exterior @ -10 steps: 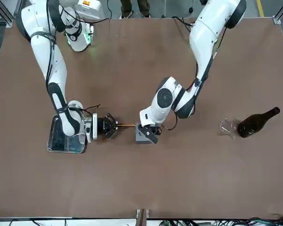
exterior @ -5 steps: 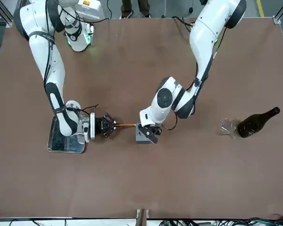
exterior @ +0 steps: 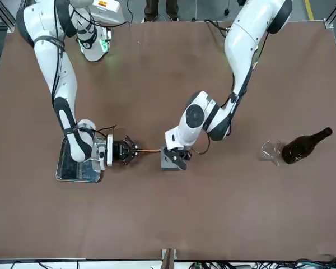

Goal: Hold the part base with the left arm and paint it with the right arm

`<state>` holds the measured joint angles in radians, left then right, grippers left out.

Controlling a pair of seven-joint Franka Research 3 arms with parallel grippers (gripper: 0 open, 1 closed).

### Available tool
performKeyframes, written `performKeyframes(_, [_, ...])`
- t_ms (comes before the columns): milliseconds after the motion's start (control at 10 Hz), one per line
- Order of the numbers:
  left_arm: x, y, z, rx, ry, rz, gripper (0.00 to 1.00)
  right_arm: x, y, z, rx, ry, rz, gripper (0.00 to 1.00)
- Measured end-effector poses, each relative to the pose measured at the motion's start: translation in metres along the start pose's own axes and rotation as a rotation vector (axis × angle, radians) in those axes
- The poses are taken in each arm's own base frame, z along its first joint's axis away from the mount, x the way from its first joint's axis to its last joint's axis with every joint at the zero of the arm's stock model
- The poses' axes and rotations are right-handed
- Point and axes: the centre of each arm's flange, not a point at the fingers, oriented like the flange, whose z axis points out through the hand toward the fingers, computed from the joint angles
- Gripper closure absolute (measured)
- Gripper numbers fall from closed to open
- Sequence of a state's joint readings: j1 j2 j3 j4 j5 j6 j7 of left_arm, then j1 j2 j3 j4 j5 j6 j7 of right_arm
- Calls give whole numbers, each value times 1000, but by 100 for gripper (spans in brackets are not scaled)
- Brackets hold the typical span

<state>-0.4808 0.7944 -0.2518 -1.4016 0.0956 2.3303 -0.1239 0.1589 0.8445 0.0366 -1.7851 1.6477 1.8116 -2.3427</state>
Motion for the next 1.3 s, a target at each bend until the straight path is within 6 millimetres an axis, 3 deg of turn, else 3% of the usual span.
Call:
performKeyframes(300, [0, 0, 0, 0, 0, 0, 95, 19, 12, 10, -51, -9, 4, 95])
performKeyframes(1000, [0, 0, 0, 0, 0, 0, 95, 76, 54, -5, -172, -23, 43, 95])
performKeyframes(1100, [0, 0, 0, 0, 0, 0, 95, 85, 63, -22, -196, -35, 72, 95])
performKeyframes(1300, [0, 0, 0, 0, 0, 1, 95, 123, 76, -88, -229, -144, 189, 95])
